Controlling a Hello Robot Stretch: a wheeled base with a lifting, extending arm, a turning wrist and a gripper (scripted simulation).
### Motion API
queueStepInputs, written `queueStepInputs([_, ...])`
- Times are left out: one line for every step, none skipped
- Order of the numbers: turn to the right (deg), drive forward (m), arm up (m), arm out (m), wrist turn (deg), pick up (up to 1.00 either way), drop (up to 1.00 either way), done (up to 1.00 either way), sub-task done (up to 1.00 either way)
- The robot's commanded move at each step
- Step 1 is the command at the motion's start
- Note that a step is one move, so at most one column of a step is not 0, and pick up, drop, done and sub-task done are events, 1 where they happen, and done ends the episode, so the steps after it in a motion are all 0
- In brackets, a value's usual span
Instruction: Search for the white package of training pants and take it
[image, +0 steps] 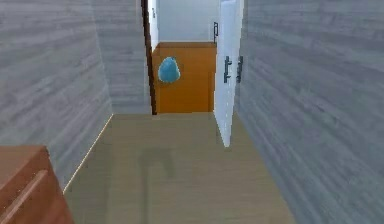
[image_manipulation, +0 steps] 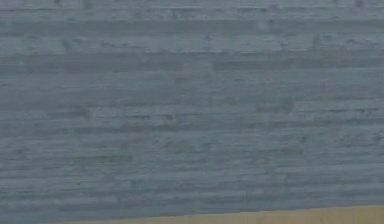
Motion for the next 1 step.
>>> queueStepInputs([-3.0, 0.0, 0.0, 0.0, 0.0, 0.0, 0.0, 0.0, 0.0])
